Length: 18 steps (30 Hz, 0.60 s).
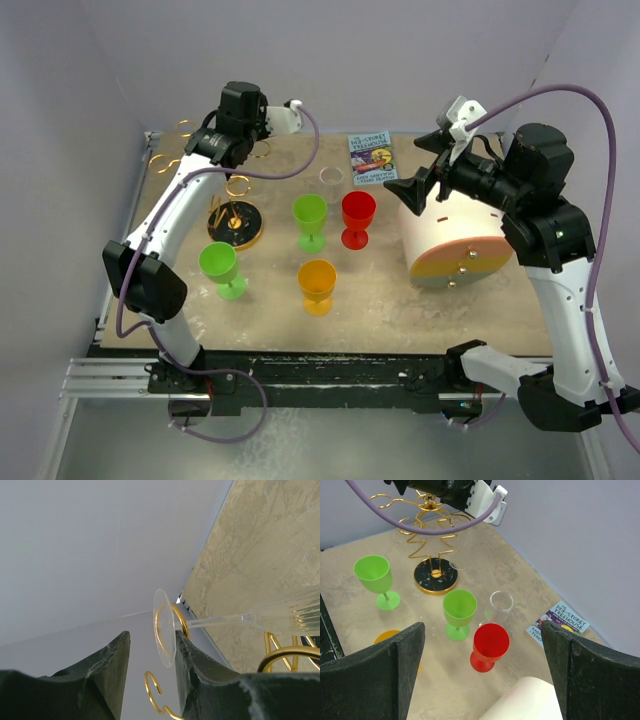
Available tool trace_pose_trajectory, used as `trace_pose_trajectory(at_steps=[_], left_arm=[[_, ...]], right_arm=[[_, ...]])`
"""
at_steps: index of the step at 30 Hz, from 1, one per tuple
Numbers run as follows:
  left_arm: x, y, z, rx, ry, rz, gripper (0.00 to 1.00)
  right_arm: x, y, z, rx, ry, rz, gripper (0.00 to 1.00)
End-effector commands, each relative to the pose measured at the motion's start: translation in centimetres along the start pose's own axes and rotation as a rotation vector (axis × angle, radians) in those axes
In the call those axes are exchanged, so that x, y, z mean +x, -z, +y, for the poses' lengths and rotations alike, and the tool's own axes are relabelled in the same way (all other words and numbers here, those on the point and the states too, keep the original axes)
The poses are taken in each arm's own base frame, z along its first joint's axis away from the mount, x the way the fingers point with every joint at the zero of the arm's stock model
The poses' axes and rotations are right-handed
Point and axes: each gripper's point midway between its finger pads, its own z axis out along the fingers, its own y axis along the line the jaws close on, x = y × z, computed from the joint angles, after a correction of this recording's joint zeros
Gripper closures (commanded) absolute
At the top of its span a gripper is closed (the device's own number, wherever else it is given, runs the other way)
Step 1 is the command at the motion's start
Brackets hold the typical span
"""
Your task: Place the wine glass upside down on the wine glass rack
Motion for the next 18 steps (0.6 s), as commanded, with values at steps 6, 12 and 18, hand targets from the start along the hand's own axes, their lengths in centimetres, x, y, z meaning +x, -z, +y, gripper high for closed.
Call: trace_pose_trajectory(at_steps=[6, 12, 18], left_arm=[[-0.59, 2.26, 2.24, -0.059, 0.111, -0.065, 0.55], [-0.80, 2.24, 2.62, -0.075, 0.136, -0.074, 0.55], [-1.09, 2.27, 2.26, -0.058, 0.164, -0.090, 0.54]], right_arm=[[-1.39, 0.49, 0.03, 0.005, 0.031, -0.053, 0.00], [-1.32, 0.49, 0.00, 0.007, 0.030, -0.052, 0.00], [-1.11, 0.28, -0.05, 0.003, 0.028, -0.047, 0.00]])
